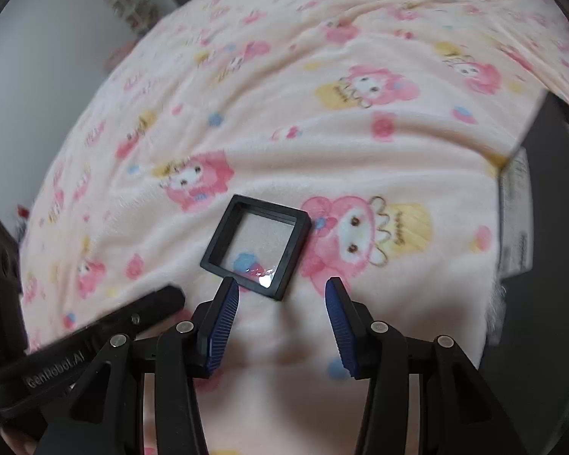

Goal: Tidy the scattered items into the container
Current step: 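Close the left tool on the black square compact's edge, then carry the compact into the black box and open the left tool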

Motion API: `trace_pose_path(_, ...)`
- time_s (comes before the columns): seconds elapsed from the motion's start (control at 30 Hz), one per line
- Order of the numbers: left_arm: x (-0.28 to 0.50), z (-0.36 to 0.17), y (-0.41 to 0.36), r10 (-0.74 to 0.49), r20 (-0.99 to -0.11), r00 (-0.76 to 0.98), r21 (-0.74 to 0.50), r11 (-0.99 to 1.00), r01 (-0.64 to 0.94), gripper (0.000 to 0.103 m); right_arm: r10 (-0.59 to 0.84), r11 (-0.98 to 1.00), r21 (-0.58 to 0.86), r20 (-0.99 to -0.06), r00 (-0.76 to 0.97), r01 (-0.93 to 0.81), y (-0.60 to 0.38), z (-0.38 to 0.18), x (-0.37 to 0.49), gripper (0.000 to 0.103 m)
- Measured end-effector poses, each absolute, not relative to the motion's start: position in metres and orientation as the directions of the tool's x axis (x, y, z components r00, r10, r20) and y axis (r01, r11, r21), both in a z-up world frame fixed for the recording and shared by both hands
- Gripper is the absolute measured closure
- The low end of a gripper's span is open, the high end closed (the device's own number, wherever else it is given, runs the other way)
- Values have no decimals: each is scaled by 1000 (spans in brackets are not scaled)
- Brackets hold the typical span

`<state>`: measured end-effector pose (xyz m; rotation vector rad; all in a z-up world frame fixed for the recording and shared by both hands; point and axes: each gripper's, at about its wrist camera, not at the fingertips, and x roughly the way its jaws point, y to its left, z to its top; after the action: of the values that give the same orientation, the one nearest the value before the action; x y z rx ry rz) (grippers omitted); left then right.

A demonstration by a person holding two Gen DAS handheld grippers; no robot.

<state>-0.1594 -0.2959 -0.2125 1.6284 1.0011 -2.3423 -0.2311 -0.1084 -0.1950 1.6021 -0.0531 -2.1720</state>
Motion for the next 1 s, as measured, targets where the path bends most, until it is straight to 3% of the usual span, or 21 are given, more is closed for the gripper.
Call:
trace_pose_path(0.1, -176, -225, -297, 273, -870, -411, -454, -768, 451, 72, -328, -913, 245, -916, -230, 325, -111, -211, -239, 59)
trace_pose_path(0.17, -188, -237, -300, 301, -862, -409, -480, -745, 463, 82, -360, -906, 288, -910, -206, 309, -106, -226, -247, 60)
trace_pose_path(0.2, -191, -243, -299, 315, -863, -395, -486, -734, 474, 85, -369, -904, 300, -907, -204, 304, -104, -231, -248, 65)
trace_pose_path(0.27, -192, -251, -291, 317, -873, -370, -471, -741, 478, 85, -406, -891, 348, -898, -170, 292, -102, -241, -251, 87)
trace_pose_path(0.3, -193, -250, -286, 308, -880, -363, -458, -756, 468, 86, -428, -882, 372, -889, -161, 289, -100, -242, -251, 88)
trace_pose_path(0.57, -152, -196, -255, 295, -856, -424, -466, -795, 388, 87, -495, -850, 417, -841, -218, 322, -75, -195, -223, 88)
trace_pose_path(0.73, -104, -159, -226, 289, -844, -452, -463, -817, 344, 87, -490, -851, 363, -809, -325, 378, -55, -157, -163, 88)
trace_pose_path(1.0, -53, -126, -156, 424, -769, -478, -561, -807, 187, 87, -533, -840, 413, -750, -392, 351, 29, -118, -91, 88)
